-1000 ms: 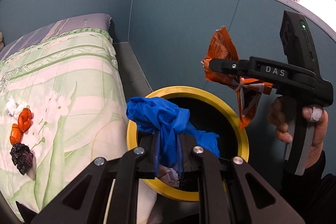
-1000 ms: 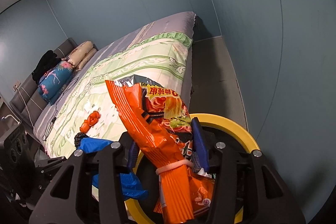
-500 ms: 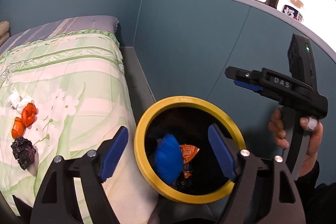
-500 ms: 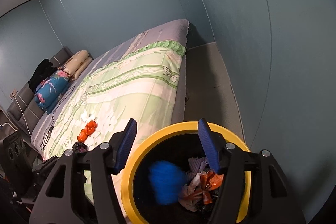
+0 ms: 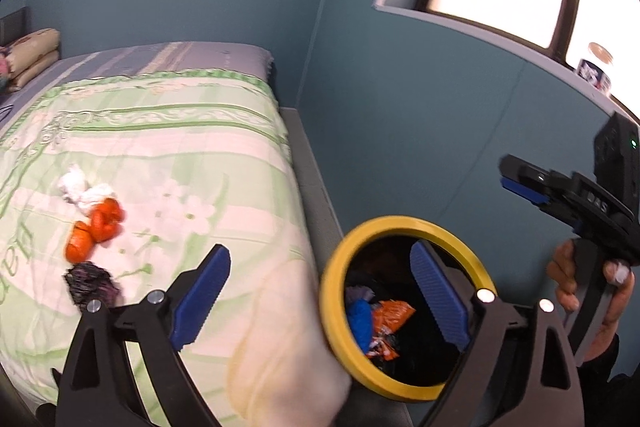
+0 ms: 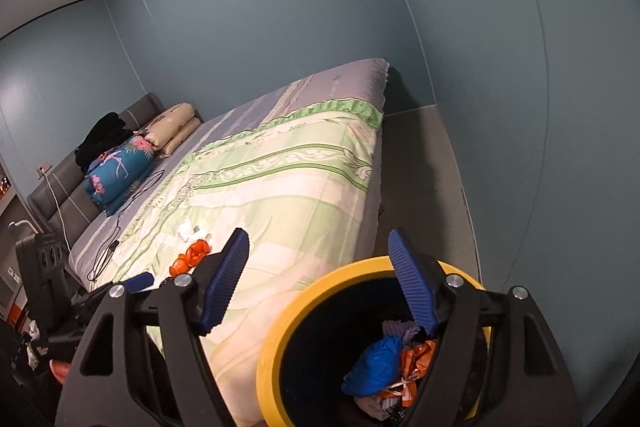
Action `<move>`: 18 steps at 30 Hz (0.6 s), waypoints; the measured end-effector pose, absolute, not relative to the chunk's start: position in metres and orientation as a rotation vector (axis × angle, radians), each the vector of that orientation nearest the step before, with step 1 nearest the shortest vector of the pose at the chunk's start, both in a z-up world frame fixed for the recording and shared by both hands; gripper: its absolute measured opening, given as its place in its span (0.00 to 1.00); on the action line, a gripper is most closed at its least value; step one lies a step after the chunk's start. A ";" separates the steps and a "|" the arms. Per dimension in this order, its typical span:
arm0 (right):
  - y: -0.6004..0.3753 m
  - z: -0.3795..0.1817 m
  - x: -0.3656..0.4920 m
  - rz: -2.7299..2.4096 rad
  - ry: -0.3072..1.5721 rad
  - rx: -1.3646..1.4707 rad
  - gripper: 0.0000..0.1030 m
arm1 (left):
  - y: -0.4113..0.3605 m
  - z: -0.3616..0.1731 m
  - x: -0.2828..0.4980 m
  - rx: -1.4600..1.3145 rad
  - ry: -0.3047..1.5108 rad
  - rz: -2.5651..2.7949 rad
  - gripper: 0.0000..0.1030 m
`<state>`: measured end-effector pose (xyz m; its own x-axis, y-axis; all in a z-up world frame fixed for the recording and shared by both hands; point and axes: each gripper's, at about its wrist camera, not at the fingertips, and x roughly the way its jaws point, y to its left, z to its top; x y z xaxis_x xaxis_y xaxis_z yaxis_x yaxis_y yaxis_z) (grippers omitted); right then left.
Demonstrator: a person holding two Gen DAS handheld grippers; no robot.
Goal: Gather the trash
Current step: 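Move both tools back over the orange peels, tissue and black bag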
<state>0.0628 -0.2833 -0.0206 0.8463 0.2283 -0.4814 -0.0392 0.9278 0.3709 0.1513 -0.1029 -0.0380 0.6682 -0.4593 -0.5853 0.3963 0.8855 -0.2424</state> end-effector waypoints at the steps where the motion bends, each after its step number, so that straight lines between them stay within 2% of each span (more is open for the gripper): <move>1: -0.278 -0.019 0.066 0.154 0.552 0.348 0.67 | -0.098 -0.039 0.152 -0.100 0.683 -0.470 0.86; 10: -0.215 -0.015 0.112 0.259 0.620 0.227 0.66 | -0.024 -0.050 0.163 -0.181 0.693 -0.314 0.86; 18: -0.134 -0.028 0.176 0.346 0.719 0.123 0.66 | 0.046 -0.082 0.168 -0.269 0.723 -0.204 0.86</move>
<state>0.1763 -0.1340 -0.0279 0.6987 0.3513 -0.6233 -0.2675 0.9362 0.2278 0.1684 0.0459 -0.0819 0.7325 -0.2755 -0.6225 0.0912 0.9459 -0.3113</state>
